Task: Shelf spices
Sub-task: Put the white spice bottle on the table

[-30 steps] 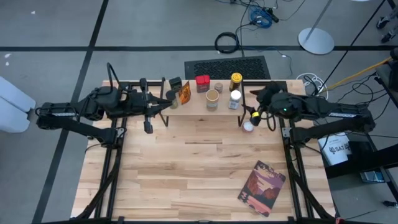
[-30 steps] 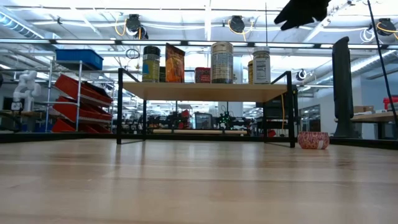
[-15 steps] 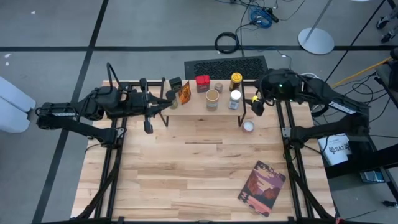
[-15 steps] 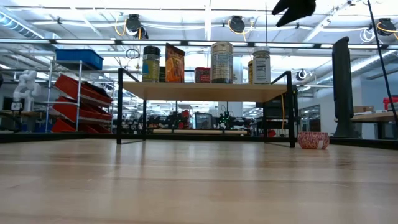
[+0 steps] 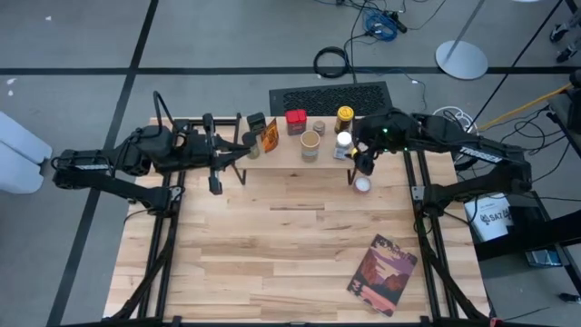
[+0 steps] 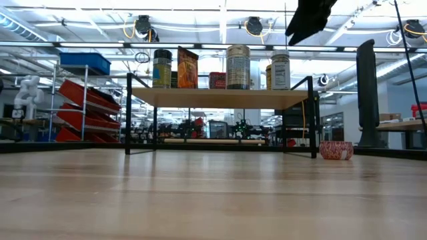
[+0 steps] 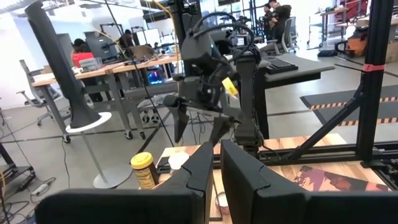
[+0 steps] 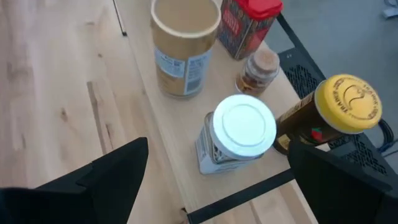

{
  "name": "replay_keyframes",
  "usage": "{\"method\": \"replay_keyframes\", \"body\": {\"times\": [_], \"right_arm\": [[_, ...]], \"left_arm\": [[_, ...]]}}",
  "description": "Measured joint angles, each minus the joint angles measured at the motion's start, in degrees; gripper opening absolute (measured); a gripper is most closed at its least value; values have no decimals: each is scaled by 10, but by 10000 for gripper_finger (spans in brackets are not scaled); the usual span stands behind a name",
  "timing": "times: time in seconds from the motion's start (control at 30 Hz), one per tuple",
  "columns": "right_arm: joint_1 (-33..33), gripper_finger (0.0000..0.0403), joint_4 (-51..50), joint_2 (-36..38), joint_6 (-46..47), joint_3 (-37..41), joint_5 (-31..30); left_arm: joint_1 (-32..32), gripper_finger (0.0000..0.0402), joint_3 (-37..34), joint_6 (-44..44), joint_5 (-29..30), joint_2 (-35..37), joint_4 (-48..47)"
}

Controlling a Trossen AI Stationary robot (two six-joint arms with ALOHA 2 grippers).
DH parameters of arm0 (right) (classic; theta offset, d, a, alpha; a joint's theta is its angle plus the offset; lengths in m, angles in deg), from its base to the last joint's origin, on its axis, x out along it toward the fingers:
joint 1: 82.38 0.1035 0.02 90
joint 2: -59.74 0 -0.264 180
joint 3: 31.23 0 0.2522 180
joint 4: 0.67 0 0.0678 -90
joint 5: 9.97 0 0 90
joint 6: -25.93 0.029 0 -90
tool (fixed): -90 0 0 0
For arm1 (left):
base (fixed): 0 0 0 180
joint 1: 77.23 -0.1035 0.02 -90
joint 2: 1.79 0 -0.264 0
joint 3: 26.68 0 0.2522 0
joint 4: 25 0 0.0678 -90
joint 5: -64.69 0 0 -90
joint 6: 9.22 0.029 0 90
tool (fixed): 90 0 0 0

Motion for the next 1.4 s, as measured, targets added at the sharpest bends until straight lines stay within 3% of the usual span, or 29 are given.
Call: {"method": "replay_keyframes", "body": {"times": [0.33, 0.7, 1.4], "right_arm": [[-34, 375, 59, -1, -21, 49, 0], [-66, 372, 77, -2, -41, 57, 63], [-83, 349, 92, -67, -58, 57, 76]], "left_arm": [[0, 41, 0, 0, 0, 0, 0], [0, 41, 0, 8, 0, 0, 0], [0, 41, 0, 10, -5, 0, 8]]}}
